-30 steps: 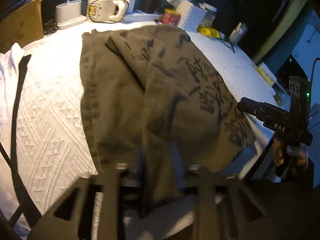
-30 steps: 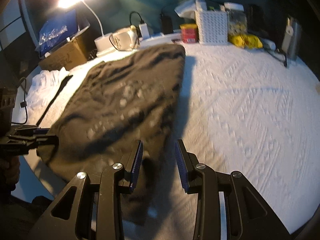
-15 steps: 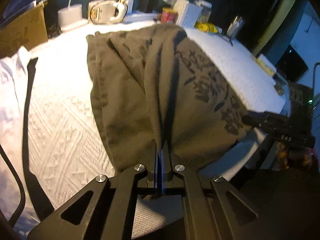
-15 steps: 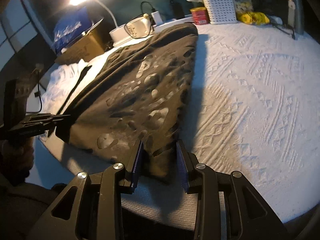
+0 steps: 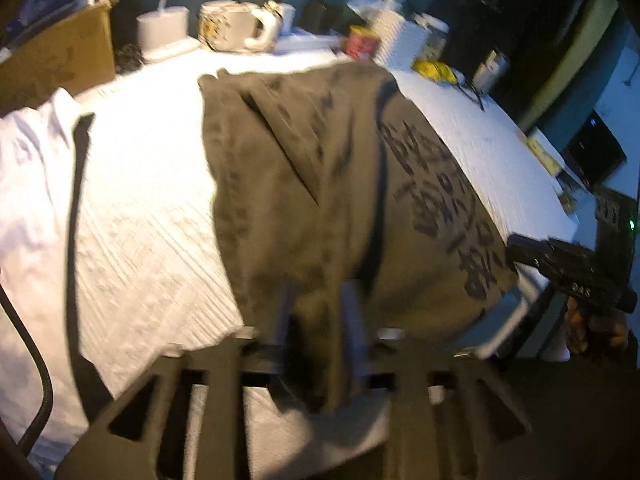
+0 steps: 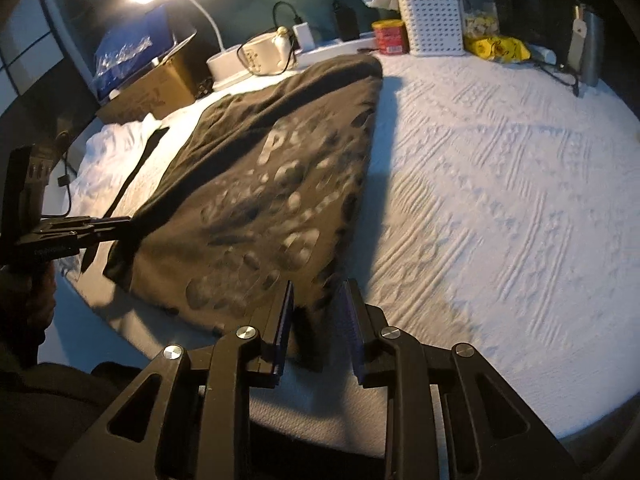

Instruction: Fold small clothes

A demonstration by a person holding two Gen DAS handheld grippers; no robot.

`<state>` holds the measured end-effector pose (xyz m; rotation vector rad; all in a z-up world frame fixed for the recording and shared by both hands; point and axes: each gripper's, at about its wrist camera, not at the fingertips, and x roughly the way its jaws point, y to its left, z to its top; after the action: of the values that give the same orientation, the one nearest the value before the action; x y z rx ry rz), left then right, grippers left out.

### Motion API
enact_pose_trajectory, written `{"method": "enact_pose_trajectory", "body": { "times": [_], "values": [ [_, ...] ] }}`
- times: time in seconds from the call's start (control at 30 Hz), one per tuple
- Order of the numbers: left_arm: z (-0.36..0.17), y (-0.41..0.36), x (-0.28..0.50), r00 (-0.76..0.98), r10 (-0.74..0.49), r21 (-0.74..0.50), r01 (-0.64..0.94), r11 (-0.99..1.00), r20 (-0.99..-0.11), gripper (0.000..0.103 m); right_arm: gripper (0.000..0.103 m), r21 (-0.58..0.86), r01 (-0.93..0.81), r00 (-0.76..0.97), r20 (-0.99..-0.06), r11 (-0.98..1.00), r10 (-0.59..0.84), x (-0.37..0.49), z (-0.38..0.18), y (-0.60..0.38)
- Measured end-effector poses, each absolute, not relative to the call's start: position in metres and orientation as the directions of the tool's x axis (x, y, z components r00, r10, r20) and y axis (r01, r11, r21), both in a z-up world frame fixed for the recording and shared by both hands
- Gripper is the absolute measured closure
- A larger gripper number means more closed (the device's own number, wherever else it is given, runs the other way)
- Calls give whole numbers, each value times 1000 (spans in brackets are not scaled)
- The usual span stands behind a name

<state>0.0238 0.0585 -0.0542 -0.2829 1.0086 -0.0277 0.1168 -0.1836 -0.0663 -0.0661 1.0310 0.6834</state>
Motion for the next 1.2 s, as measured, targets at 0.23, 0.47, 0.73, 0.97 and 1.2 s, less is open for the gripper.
{"method": "enact_pose_trajectory", "body": {
  "times": [0.23, 0.47, 0.73, 0.97, 1.2],
  "values": [
    [-42, 69, 49, 585, -69, -192, -151, 970, -808, 43, 75, 257, -537, 339, -806, 803, 485, 142, -64, -180],
    [-44, 71, 72, 592, -53, -171, -146, 974, -804, 43, 75, 251, -532, 346, -807, 809, 479, 165, -63, -175],
    [-44, 77, 95, 599, -48, -174, -154, 973, -799, 43, 75, 239, -533, 350, -811, 811, 469, 186, -64, -166],
    [-48, 84, 120, 633, -60, -195, -147, 970, -772, 43, 75, 225, -545, 341, -821, 808, 458, 207, -67, -155],
    [-56, 92, 149, 649, -47, -181, -141, 973, -759, 43, 75, 197, -545, 355, -827, 815, 437, 233, -67, -144]
  ]
}}
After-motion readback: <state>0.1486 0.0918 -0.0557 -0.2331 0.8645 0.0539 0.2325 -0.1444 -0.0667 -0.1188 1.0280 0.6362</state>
